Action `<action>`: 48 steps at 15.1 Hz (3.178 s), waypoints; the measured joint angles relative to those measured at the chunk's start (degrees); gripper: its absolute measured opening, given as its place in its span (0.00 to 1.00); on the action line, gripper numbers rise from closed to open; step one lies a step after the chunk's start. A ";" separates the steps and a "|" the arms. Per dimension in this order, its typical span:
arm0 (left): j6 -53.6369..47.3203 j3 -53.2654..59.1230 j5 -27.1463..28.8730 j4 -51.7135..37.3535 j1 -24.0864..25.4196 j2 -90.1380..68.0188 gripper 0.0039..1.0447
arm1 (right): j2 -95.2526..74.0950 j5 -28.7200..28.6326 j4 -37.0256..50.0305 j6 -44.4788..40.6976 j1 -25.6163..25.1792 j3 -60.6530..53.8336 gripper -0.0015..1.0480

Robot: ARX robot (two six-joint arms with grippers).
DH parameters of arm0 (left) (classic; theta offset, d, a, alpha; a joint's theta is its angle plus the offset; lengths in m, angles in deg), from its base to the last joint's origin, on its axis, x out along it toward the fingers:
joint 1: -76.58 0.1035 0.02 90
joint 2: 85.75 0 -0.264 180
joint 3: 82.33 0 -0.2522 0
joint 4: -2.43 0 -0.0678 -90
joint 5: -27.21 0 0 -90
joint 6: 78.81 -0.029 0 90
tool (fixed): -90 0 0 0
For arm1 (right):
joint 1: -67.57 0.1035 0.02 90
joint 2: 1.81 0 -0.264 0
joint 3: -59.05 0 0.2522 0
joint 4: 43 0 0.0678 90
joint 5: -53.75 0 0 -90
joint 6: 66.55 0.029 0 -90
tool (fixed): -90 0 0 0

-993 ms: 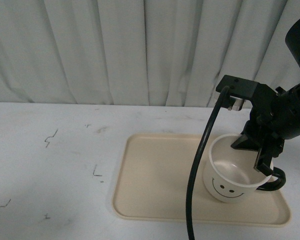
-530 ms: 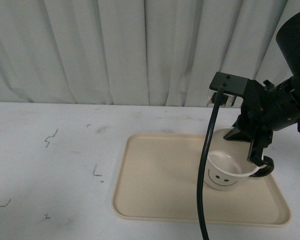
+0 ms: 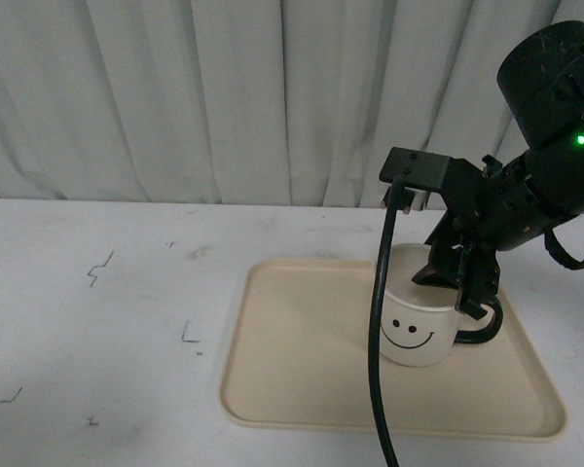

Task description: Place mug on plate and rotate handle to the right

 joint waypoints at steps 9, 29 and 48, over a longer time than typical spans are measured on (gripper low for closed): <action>0.00 0.00 0.00 0.00 0.00 0.00 0.94 | 23.23 -9.79 22.29 9.29 -5.25 -15.61 0.94; 0.00 0.00 -0.02 0.00 0.00 0.00 0.94 | 70.10 16.98 62.75 54.21 -11.32 -74.31 0.02; 0.00 0.00 0.00 0.02 0.00 0.00 0.94 | 109.15 16.98 31.67 54.21 -11.32 -81.05 0.02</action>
